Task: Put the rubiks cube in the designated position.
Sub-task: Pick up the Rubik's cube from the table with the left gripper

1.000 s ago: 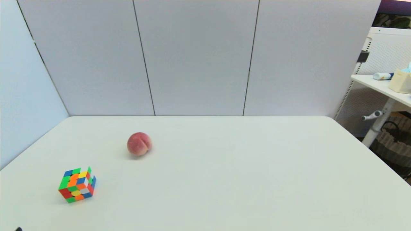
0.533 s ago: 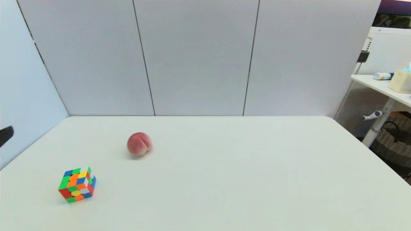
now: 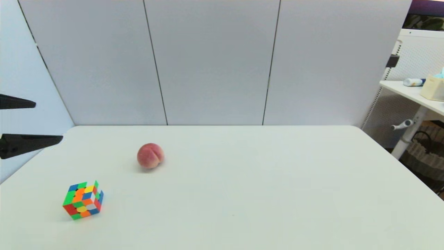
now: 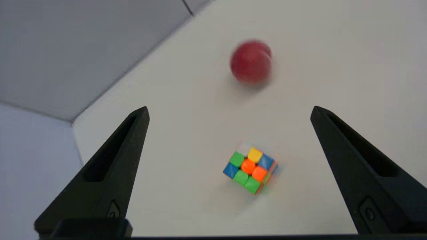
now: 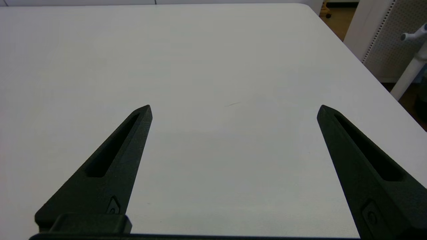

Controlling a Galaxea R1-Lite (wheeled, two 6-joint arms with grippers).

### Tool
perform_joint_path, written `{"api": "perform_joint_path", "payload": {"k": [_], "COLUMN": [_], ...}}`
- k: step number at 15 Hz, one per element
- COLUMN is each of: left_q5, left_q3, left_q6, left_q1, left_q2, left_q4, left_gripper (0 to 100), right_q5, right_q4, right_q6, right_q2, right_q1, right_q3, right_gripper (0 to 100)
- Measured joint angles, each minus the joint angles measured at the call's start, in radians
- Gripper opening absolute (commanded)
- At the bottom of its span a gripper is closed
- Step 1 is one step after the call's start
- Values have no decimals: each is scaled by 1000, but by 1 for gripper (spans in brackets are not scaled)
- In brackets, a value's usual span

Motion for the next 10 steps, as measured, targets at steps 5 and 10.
{"api": "perform_joint_path", "payload": {"k": [5,10], "left_q5": [-32,94], "left_q3": [-121,-29], "left_q6": [540,685], "left_q1": [89,94], "left_q2": [249,385], "left_q4": [427,430], "left_gripper": [100,100], "right_q5": [0,0], "right_q4": [0,0], "right_q6": [0,0], "right_q2": [0,0], "right_q1": [0,0], "right_q3": [0,0], "right_gripper": [100,100]}}
